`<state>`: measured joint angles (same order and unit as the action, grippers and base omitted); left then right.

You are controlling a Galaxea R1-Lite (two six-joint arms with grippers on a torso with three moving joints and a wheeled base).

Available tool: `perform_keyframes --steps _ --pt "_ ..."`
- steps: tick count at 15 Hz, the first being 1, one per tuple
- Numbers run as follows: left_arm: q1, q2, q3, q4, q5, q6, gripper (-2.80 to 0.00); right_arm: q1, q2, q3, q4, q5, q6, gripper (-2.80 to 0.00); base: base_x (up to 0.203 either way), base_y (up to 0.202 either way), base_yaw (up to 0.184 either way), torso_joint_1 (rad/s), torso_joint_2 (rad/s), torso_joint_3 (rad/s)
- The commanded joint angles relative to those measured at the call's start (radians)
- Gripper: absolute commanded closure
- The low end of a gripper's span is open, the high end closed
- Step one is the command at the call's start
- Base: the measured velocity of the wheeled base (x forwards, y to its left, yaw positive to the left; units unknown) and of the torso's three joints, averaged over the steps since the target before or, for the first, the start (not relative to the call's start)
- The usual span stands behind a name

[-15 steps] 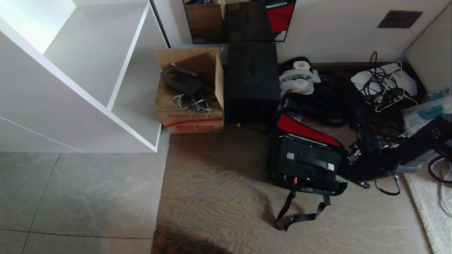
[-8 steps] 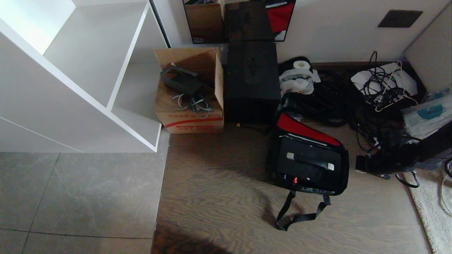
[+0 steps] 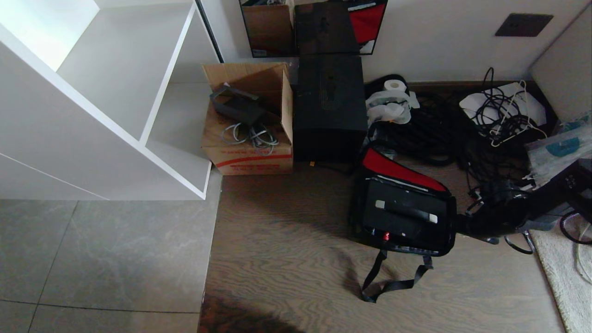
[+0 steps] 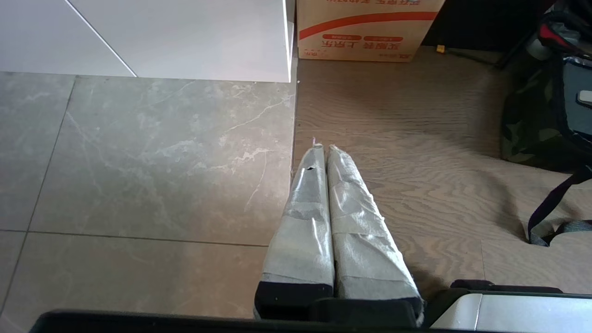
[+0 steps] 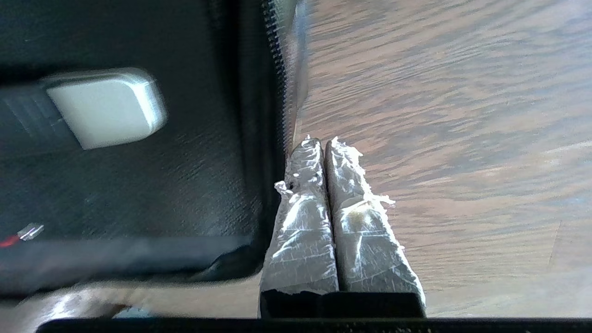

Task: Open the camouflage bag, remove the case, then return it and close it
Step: Grip the handle

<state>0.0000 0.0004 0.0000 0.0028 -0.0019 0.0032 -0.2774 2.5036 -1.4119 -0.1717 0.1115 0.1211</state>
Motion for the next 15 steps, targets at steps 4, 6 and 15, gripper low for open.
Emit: perform_keyframes --steps 4,6,15 --pt "0.0 0.0 0.0 0.0 0.0 0.0 0.0 0.064 0.033 -0.009 -0.071 -0.003 0.03 0.0 0.0 0.0 0.0 0.0 0.0 0.0" --pt "0.0 0.0 0.0 -0.001 0.0 0.0 0.0 0.085 0.02 0.003 -0.079 -0.004 0.047 0.0 0.0 0.0 0.0 0.0 0.0 0.0" --pt "0.0 0.0 0.0 0.0 0.001 0.0 0.0 0.199 -0.137 0.163 -0.048 0.027 0.162 0.0 0.0 0.0 0.0 0.0 0.0 0.0"
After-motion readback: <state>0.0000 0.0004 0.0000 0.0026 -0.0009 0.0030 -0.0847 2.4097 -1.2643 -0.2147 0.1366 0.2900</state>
